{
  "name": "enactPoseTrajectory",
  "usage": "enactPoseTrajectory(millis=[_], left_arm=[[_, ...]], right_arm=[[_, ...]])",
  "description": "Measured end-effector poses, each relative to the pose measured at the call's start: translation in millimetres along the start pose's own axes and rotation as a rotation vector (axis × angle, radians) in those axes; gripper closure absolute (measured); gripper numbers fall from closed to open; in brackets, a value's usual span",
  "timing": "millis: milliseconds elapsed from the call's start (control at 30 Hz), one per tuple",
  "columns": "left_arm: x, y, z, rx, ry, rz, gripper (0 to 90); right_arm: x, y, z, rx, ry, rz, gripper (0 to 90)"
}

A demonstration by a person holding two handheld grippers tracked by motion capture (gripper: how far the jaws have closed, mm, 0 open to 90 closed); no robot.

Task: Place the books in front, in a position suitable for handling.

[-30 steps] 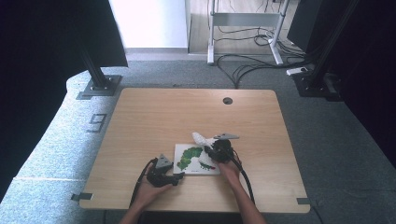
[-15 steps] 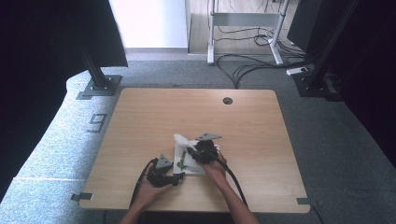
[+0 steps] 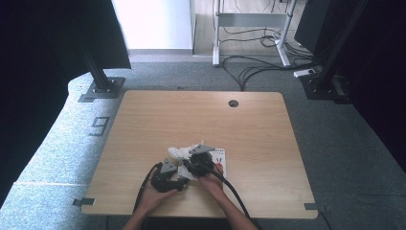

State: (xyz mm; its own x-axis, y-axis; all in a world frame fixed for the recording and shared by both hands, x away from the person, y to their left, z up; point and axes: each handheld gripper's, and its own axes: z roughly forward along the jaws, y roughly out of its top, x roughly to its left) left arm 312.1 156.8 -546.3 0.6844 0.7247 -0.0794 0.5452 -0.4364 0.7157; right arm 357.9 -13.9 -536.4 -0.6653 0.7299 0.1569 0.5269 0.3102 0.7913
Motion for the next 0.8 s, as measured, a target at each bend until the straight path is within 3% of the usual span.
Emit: enactPoseTrajectory(millis=[367, 533, 800], left_arm=[[-0.6, 0.2, 0.2, 0.003, 0.004, 0.008, 31.5], [-0.1, 0.1, 0.0, 0.001, 0.001, 0.006, 31.8], [0.0, 0.0, -0.1, 0.001, 0.001, 0.005, 32.0]], right_arm=[[-10.8, -15.4, -18.0, -0.03, -0.025, 0.03, 75.1], [-22.8, -18.9, -25.0, -0.04, -0.044, 0.084, 73.9], [-44.5, -36.8, -48.6, -0.056, -0.095, 0.112, 74.0]])
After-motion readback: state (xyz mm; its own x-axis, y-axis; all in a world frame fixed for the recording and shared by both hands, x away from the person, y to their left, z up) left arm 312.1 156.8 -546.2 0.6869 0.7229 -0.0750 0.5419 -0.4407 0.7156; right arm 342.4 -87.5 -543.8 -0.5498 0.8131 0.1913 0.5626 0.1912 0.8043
